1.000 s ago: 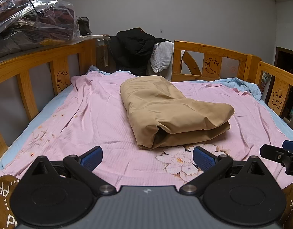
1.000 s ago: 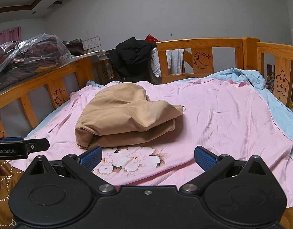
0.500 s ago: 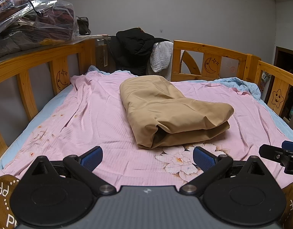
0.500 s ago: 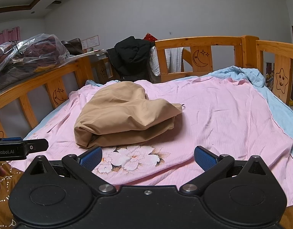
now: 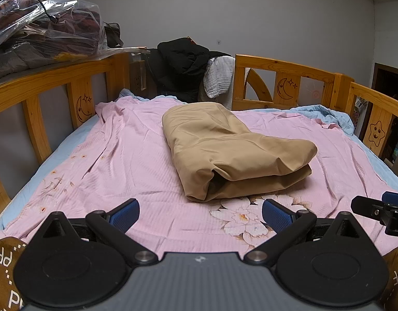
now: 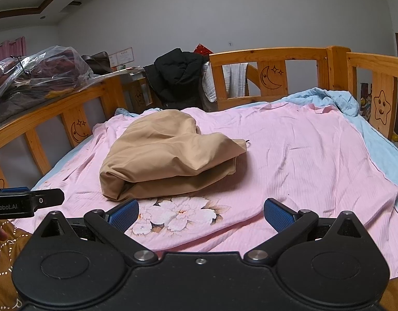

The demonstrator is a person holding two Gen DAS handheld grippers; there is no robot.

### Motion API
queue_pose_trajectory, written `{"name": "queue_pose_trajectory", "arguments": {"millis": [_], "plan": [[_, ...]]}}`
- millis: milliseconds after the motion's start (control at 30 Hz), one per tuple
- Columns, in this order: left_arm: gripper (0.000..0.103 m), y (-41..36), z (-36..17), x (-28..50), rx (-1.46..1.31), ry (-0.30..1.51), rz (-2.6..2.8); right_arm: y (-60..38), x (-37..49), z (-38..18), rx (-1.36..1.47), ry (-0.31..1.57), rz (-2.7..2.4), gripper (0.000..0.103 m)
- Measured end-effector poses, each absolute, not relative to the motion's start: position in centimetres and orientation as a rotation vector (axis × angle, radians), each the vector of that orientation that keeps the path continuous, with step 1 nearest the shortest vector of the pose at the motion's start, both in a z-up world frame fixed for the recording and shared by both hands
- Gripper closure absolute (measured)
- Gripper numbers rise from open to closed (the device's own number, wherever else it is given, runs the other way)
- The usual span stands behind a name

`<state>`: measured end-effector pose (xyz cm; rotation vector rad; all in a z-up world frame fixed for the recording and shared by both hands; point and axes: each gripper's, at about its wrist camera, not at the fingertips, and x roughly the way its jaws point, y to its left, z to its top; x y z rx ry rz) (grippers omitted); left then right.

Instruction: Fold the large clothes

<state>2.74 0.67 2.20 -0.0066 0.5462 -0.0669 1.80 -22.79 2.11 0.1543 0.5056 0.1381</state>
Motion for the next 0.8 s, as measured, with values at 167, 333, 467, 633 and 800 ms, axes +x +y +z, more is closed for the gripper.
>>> {"name": "queue_pose_trajectory", "arguments": {"millis": [167, 333, 467, 633, 800], "plan": [[0.001, 0.63, 2.21, 2.74, -0.007, 0.547, -0.067, -22.82, 1.80, 2.13, 0.155, 0.507, 0.138, 0.001], [0.001, 0.56, 2.10, 2.73, -0.008, 0.548, -0.072, -22.84, 1.79, 2.11, 0.155, 0.507, 0.137, 0.001], [0.001, 0.54, 2.13, 2.73, -0.013, 0.550, -0.077, -22.86, 1.80, 2.00, 0.158, 0.509, 0.134, 0.001], [0.001, 0.66, 2.44, 2.61, -0.011, 0.549, -0.068, -22.92, 1.77, 1.94, 0.160, 0.509, 0.132, 0.001], [0.001, 0.59, 2.50, 2.69, 0.014, 0.548, -0.042, -23.04, 1.83, 1.85, 0.163, 0.512, 0.127, 0.001]]}}
